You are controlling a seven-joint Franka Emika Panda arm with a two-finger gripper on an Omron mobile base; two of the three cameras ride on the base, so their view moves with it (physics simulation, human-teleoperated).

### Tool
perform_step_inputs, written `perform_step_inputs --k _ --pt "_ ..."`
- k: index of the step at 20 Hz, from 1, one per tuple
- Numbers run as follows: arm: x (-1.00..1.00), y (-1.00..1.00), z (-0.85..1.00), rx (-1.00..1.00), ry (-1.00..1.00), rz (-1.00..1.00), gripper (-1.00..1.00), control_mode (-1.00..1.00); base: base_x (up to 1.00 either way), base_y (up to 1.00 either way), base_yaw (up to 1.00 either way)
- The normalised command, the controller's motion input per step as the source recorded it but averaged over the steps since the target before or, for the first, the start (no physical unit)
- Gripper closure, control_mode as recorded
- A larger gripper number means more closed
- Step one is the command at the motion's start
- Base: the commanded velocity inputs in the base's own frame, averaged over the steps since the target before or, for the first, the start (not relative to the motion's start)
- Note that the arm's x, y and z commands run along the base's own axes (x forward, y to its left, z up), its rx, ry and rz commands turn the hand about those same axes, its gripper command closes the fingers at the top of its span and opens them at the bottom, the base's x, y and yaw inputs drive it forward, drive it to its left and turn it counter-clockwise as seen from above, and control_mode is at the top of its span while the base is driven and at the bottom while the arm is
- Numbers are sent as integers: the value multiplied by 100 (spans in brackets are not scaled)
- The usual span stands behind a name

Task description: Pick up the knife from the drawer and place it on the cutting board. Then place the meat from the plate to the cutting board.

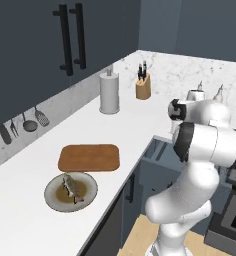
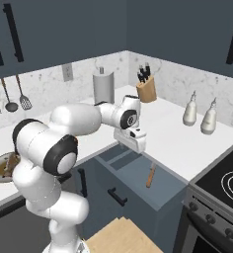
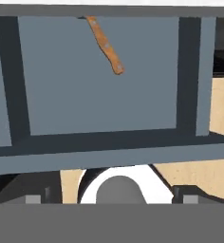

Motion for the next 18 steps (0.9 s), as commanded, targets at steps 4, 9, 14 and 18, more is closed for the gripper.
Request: perform_step_inputs --k 4,9,14,18 --pt "-2 -15 -63 8 3 -13 -100 -100 0 0 0" --pt "-2 0 -74 2 9 -10 -100 -100 0 0 0" --pt "0 -16 -59 3 5 -2 -100 -100 0 0 0" --pt "0 -11 -65 2 4 0 -100 -100 0 0 0"
